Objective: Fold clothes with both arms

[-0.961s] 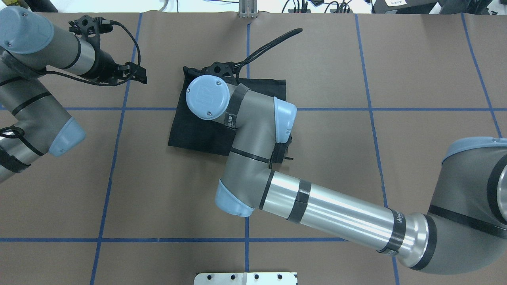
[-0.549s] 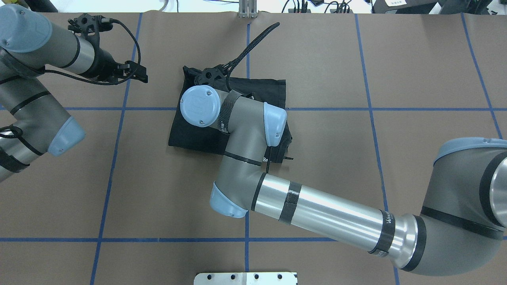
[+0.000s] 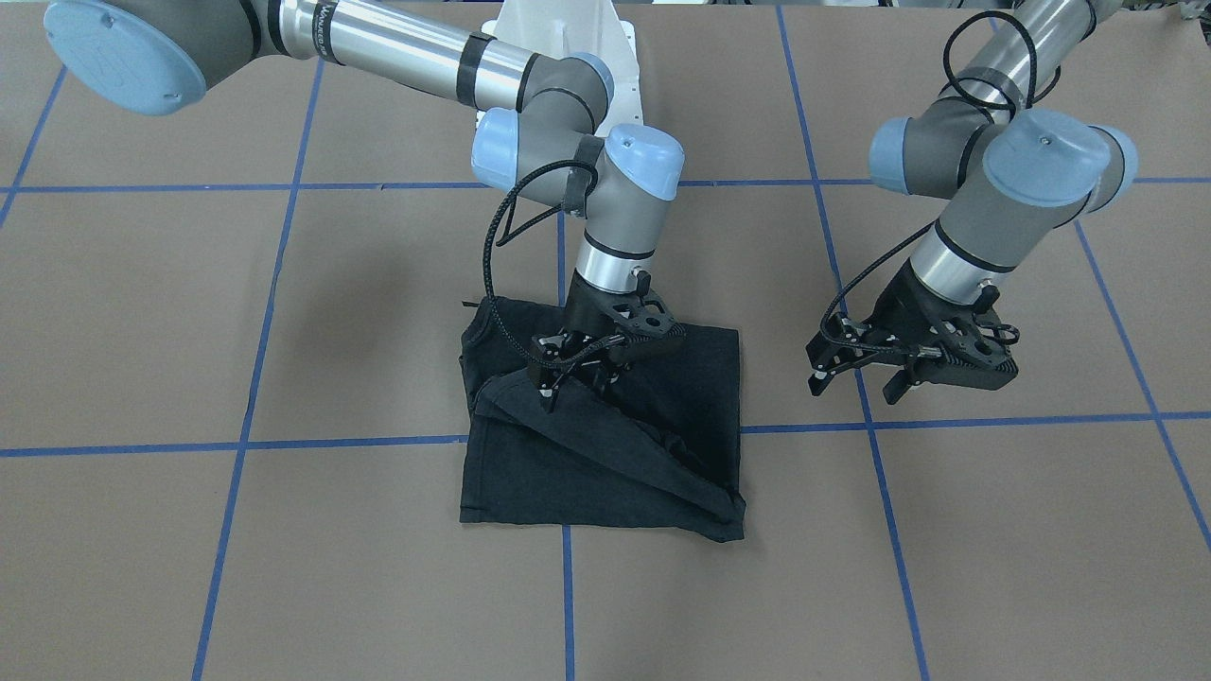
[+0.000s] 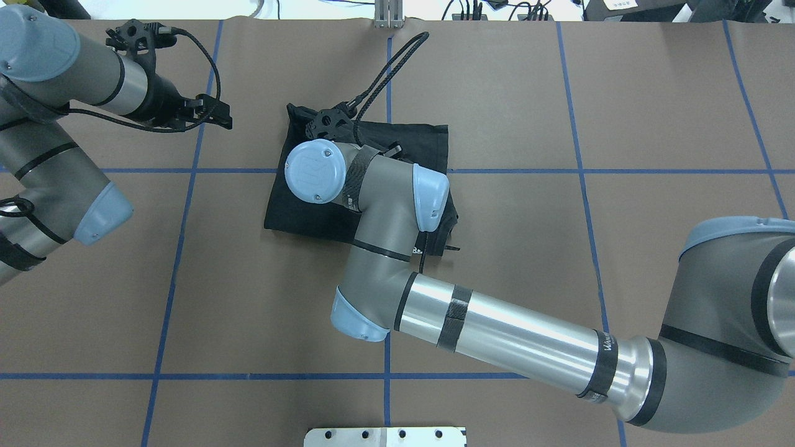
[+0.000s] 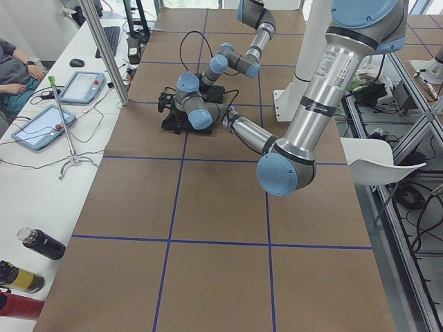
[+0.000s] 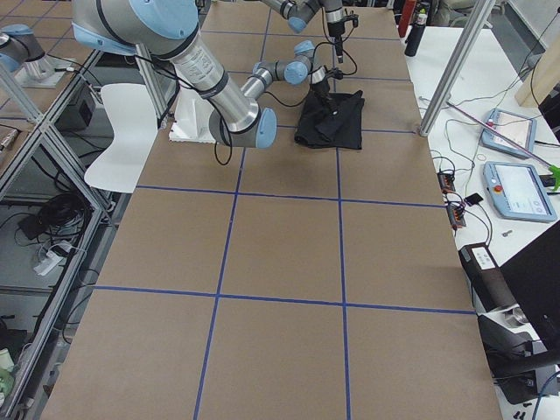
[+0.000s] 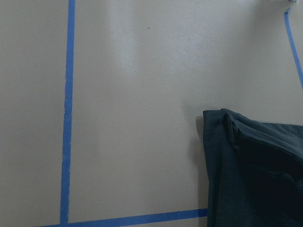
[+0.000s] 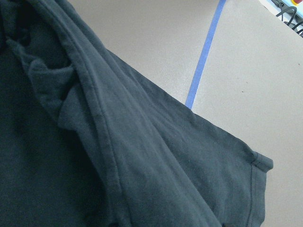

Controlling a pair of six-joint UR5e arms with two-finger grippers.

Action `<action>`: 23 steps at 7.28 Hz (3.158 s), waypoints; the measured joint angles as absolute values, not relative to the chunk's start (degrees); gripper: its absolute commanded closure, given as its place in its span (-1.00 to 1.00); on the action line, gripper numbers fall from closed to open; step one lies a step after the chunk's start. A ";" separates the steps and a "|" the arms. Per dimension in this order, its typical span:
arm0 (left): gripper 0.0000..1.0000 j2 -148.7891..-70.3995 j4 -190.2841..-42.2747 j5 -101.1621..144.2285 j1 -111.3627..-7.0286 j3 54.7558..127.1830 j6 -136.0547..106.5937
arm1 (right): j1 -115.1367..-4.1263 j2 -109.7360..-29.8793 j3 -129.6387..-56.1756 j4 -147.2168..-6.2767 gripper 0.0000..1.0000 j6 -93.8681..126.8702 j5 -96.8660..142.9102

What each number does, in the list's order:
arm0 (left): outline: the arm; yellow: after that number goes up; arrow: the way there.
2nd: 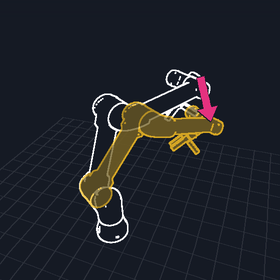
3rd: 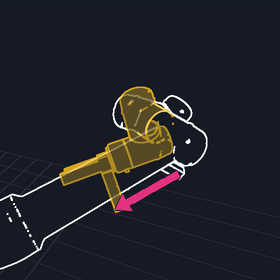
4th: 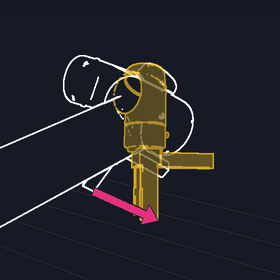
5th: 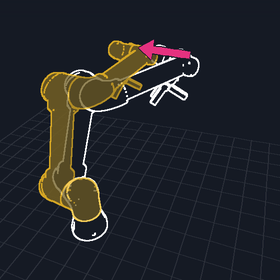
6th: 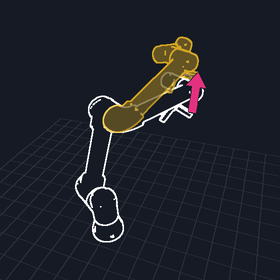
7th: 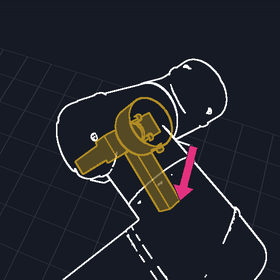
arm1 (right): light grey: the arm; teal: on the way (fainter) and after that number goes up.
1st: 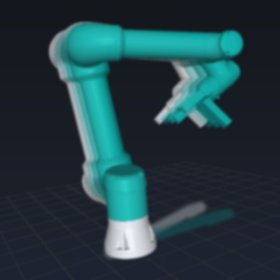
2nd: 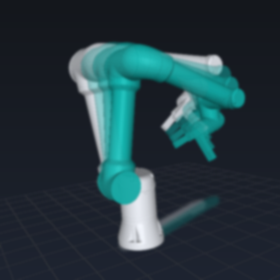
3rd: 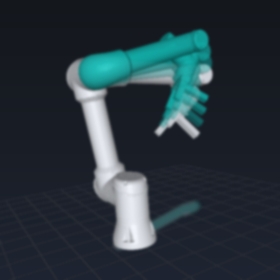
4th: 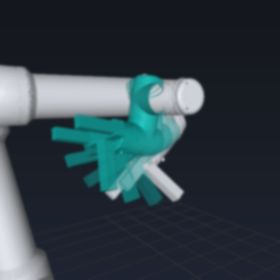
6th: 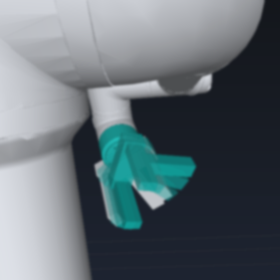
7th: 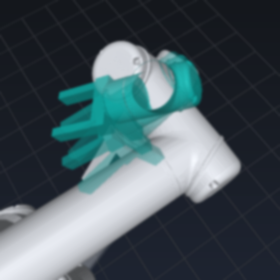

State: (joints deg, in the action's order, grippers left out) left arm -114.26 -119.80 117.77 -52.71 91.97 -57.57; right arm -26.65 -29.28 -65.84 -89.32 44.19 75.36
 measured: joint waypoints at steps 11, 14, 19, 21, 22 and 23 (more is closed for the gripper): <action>-1.00 -112.16 -107.40 117.70 -53.42 101.68 -52.19 | -42.88 -33.30 -66.41 -81.19 -0.98 35.59 98.48; -1.00 -108.42 -96.21 117.49 -59.55 107.50 -33.27 | -47.92 -47.53 -85.80 -89.92 -0.99 38.32 109.66; -1.00 -90.80 -95.39 123.66 -83.34 103.41 -2.26 | -62.14 -66.88 -109.83 -111.68 -1.00 14.48 119.26; -1.00 -86.42 -92.95 128.17 -87.56 101.38 -1.63 | -69.13 -75.84 -112.05 -112.69 -1.00 3.83 124.05; -1.00 -85.61 -91.13 128.89 -88.97 101.34 -1.60 | -72.52 -80.23 -111.93 -112.73 -1.00 -0.54 125.57; -1.00 -84.94 -89.40 129.30 -89.83 101.81 -1.56 | -75.49 -84.99 -111.30 -111.55 -1.00 -2.89 126.72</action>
State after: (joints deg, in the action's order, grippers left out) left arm -84.94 -89.40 129.30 -89.83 101.81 -1.56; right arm -75.49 -84.99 -111.30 -111.55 -2.89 126.72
